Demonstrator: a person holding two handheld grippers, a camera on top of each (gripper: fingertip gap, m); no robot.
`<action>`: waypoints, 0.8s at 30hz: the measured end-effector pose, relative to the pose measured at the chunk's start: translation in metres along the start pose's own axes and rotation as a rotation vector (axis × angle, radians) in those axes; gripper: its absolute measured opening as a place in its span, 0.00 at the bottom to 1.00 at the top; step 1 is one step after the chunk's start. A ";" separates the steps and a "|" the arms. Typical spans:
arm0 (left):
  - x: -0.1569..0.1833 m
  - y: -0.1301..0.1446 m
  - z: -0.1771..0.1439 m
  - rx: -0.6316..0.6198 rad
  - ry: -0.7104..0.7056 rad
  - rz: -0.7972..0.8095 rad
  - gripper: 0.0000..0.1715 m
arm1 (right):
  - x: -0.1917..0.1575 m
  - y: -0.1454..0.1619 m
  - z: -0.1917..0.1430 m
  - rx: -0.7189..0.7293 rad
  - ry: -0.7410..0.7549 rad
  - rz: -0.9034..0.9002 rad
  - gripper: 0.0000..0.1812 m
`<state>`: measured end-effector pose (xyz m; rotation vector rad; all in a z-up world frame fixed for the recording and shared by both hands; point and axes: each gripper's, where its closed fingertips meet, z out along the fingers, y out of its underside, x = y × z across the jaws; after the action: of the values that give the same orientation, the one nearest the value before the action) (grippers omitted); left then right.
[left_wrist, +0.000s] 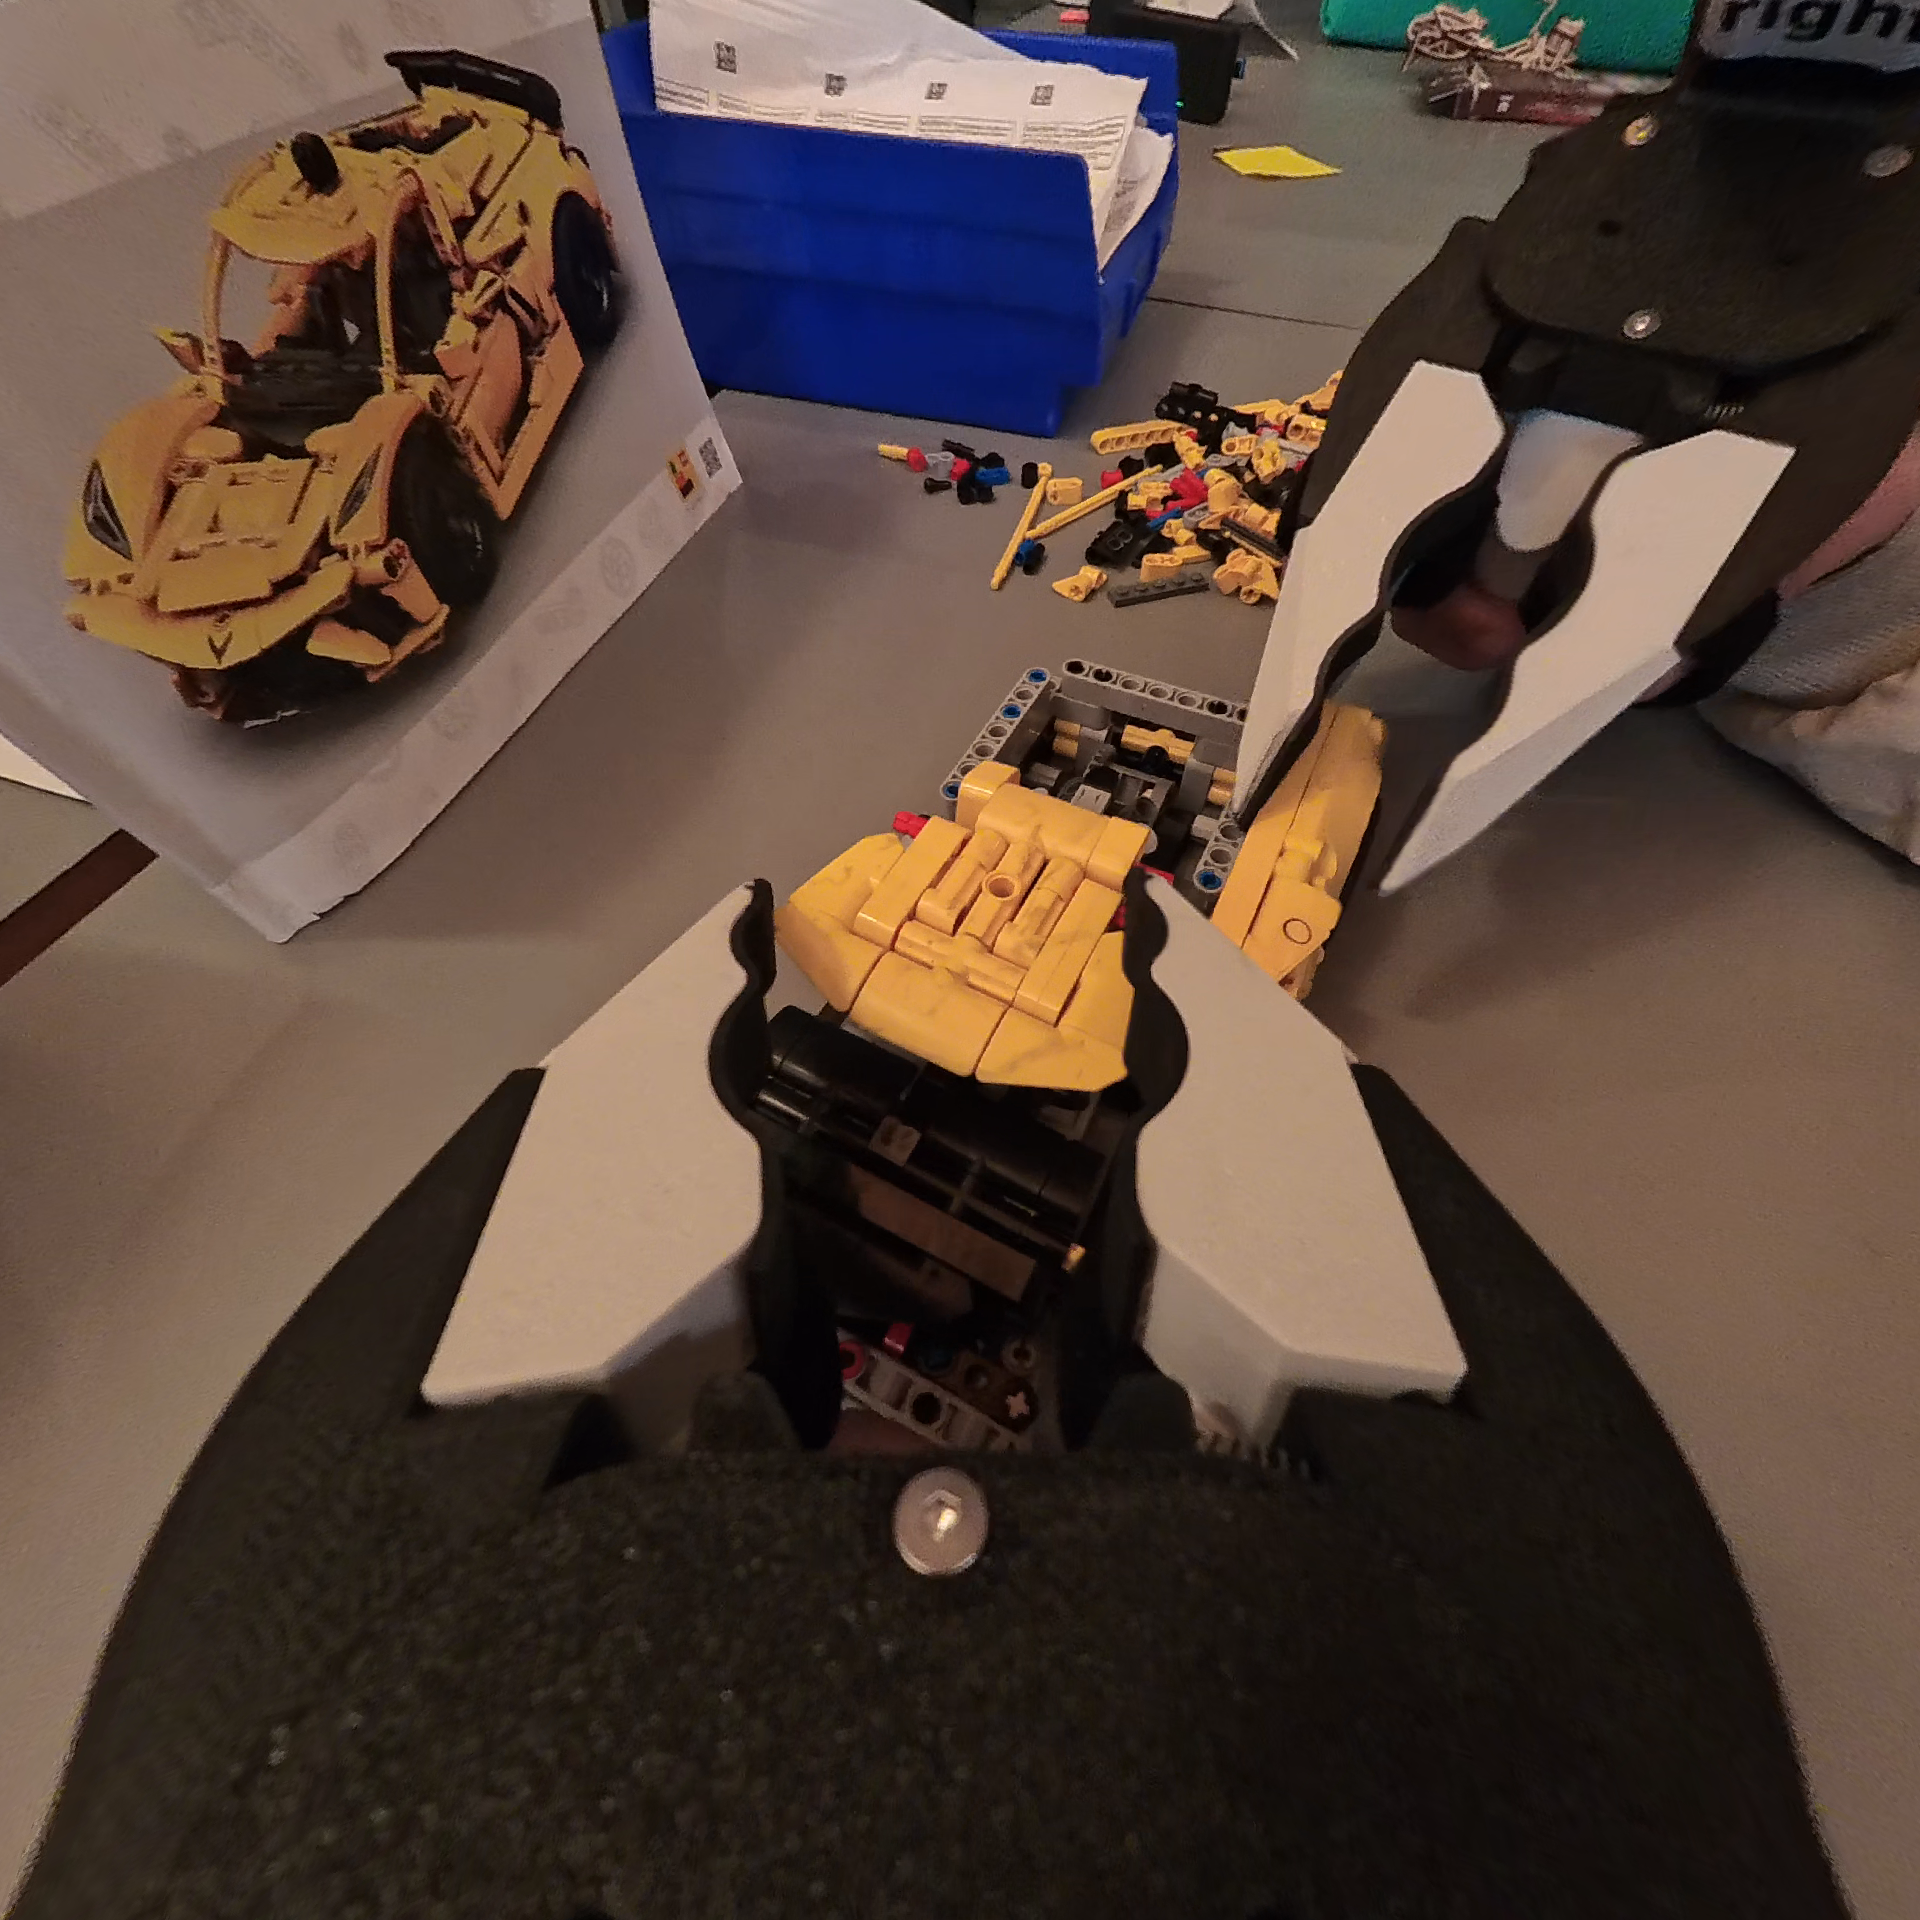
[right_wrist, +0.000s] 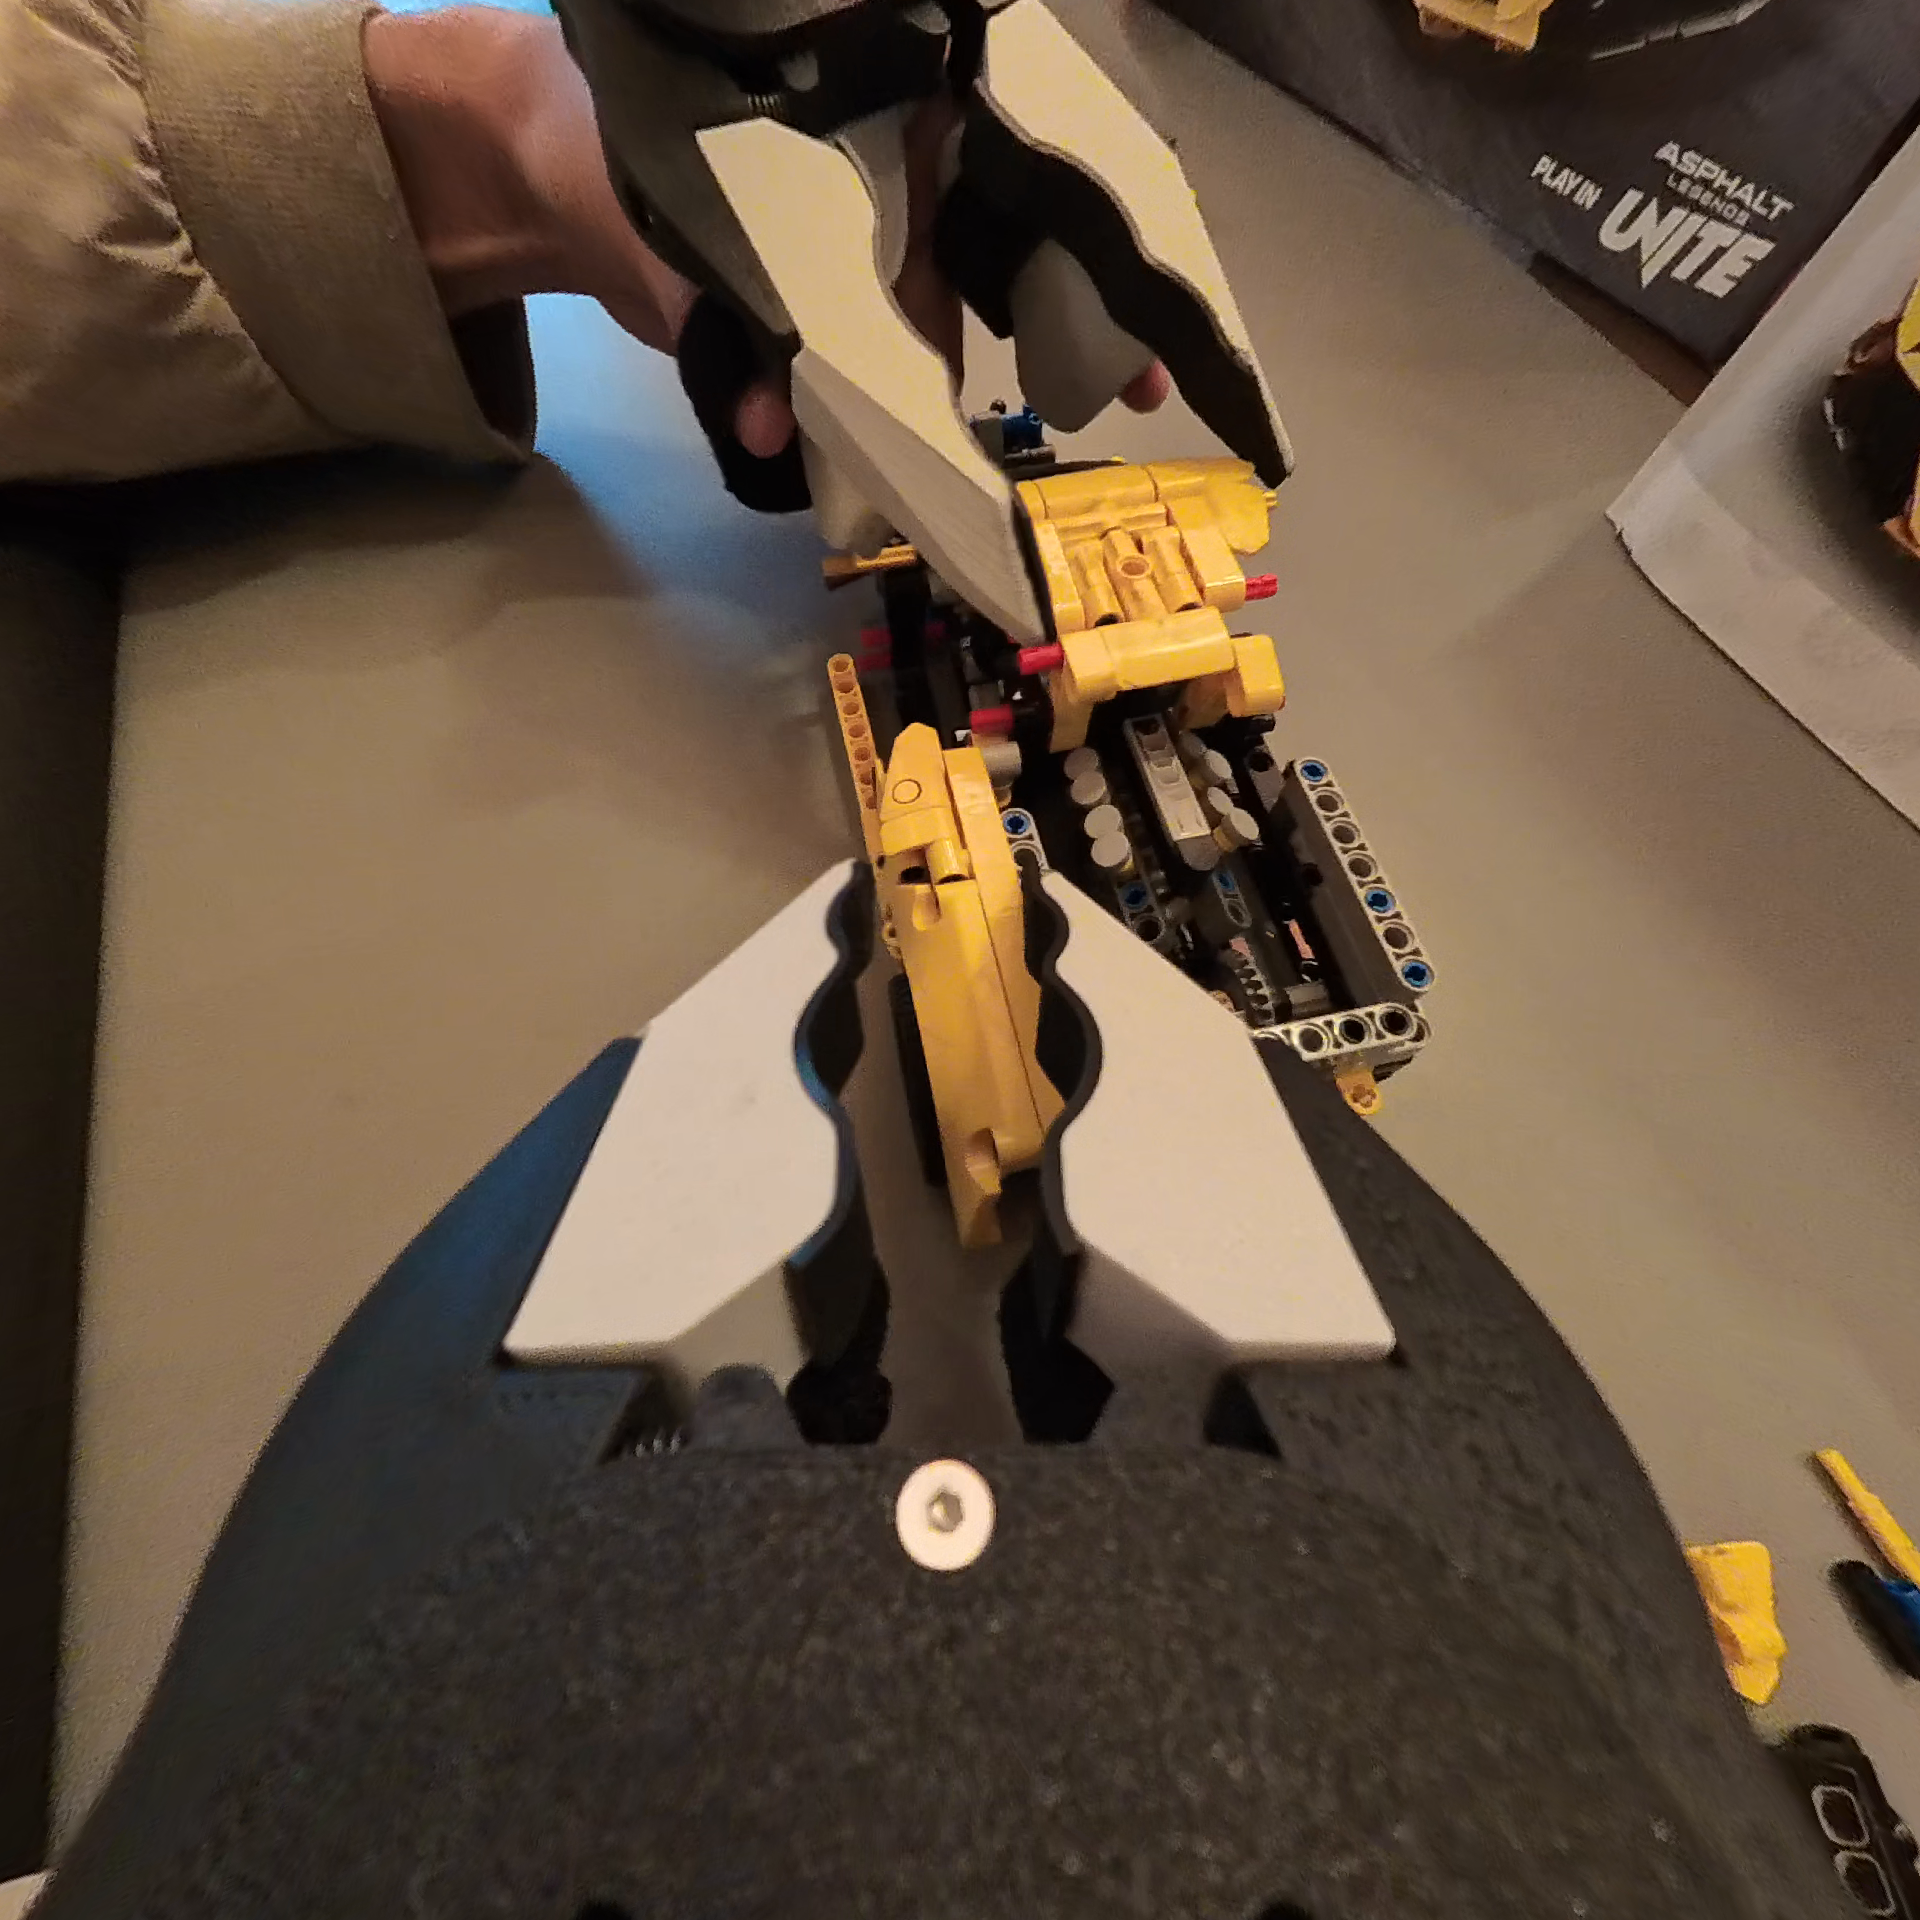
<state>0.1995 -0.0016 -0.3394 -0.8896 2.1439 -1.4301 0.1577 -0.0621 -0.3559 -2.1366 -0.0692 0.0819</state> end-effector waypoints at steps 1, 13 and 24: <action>0.000 0.000 0.000 0.002 0.000 0.004 0.39 | 0.000 0.000 0.000 0.002 -0.001 0.000 0.15; 0.000 0.001 -0.009 -0.025 0.003 0.021 0.40 | -0.003 -0.008 0.024 -0.228 0.030 -0.091 0.19; 0.000 0.009 -0.002 -0.093 -0.013 0.087 0.43 | 0.000 -0.001 0.032 -0.414 0.084 -0.137 0.16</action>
<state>0.1951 0.0023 -0.3470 -0.8255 2.2263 -1.2888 0.1550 -0.0345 -0.3718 -2.5383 -0.1973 -0.1119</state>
